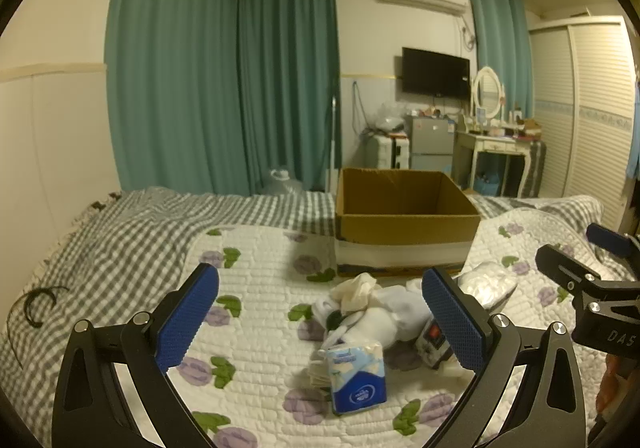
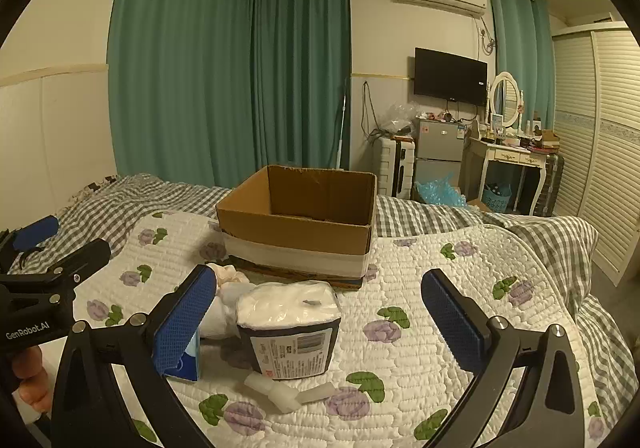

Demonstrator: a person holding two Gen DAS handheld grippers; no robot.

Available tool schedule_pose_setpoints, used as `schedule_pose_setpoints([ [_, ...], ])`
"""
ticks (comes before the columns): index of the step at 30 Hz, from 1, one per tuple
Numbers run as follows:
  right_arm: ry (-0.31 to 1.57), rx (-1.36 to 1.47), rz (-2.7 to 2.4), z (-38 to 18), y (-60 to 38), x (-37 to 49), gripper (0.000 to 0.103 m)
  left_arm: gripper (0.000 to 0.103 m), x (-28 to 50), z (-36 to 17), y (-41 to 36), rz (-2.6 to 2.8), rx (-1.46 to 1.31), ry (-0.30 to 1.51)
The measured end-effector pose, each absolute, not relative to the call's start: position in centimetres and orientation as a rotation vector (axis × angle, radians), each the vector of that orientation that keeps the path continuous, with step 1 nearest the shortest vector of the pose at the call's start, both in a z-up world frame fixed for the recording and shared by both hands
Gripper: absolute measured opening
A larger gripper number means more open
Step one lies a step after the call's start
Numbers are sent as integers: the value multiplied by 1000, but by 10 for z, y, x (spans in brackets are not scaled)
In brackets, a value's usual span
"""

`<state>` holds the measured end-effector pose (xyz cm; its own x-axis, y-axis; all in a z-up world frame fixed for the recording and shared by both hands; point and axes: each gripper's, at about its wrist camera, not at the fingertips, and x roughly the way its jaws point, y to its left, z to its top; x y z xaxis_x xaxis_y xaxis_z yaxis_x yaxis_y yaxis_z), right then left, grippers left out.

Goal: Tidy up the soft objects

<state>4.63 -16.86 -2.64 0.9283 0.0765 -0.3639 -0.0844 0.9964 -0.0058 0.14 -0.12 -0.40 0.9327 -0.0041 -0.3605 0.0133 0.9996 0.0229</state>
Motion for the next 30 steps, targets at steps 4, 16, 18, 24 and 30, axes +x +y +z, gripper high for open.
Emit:
schedule_pose_setpoints([
  [4,374,-27,89,-28,-167,48,103,103,2,-4,-1,-9,25,368],
  [16,376,-26,94,-28,-168,47,103,103,0,-4,-1,-18,25,362],
  [18,376,-27,94,-28,-168,47,103,103,0,-5,-1,-18,28,363],
  [24,376,-27,95,-28,-167,47,103,103,0,-5,-1,-20,27,364],
  [30,377,-28,94,-28,-167,47,103,103,1,-4,-1,-20,28,364],
])
